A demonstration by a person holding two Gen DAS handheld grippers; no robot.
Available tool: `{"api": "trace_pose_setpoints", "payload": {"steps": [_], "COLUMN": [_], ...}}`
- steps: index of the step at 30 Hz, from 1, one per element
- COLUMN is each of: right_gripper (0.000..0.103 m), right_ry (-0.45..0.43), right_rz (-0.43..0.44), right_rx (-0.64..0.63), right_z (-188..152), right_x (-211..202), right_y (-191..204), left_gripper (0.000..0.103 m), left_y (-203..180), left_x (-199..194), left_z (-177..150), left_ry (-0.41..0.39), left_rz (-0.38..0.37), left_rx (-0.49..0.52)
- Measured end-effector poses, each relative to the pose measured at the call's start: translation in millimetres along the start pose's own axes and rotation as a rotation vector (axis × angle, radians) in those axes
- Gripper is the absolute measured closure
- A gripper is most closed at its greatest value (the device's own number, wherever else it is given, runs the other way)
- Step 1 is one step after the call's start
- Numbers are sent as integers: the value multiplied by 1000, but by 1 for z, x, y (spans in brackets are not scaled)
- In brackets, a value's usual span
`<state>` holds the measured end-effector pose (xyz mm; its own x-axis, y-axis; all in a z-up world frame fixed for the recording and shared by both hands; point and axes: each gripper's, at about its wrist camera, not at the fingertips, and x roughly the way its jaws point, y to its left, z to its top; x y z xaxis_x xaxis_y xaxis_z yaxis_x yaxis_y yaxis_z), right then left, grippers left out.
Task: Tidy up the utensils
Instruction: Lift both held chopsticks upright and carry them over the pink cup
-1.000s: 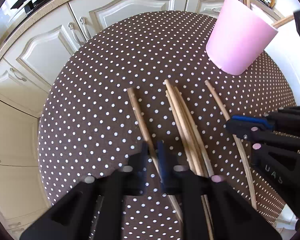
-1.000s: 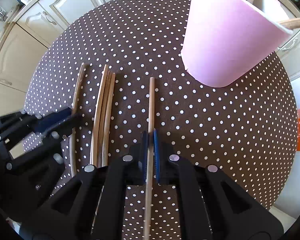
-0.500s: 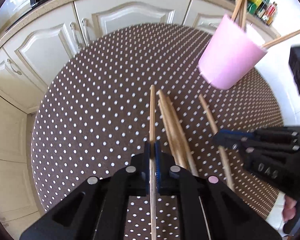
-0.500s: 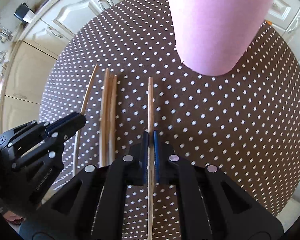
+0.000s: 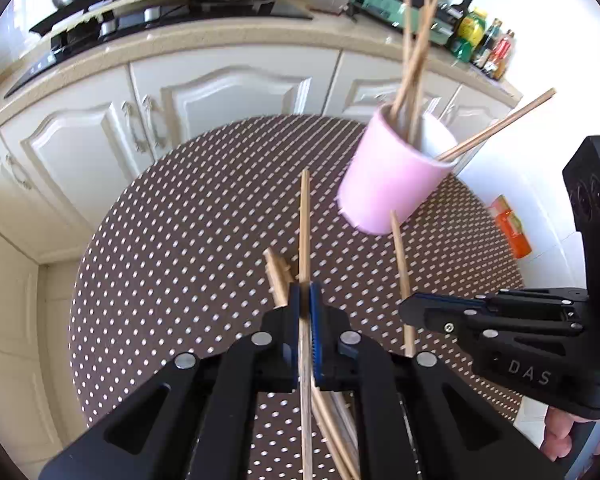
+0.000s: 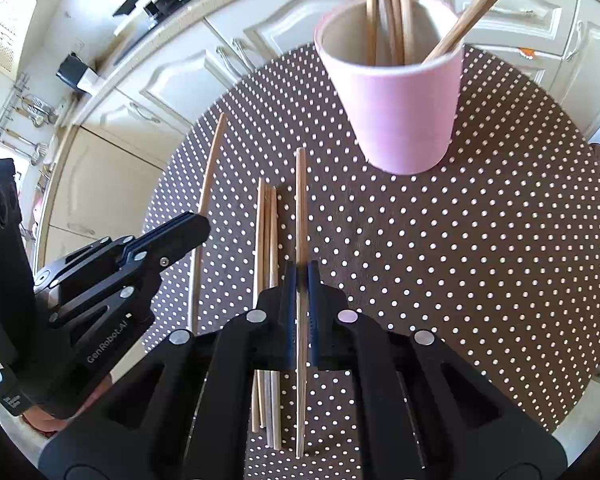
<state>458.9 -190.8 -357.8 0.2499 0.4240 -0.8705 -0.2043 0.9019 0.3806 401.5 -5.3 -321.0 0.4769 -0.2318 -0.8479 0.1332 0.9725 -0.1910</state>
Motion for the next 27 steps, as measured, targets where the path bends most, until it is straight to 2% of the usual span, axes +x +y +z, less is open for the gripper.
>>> {"api": "trace_pose_setpoints", "payload": {"steps": [6,17,27], "right_gripper": [97,97,97], "right_ry": [-62,-131,-240], "right_rz": [29,51,58], "right_rx": [11,29,7], "right_z": [-5,-14,11], "right_x": [-37,-69,-116], "right_y": [2,-5,2], "left_gripper": [98,98,98], "left_y": [-16,-35,-51], "left_x": [-13,-23,-45], "left_z": [9,28,65], "left_ry": [-48,-99,-202], "left_rz": [-33,-70,-95], "left_rx": [27,60,71]}}
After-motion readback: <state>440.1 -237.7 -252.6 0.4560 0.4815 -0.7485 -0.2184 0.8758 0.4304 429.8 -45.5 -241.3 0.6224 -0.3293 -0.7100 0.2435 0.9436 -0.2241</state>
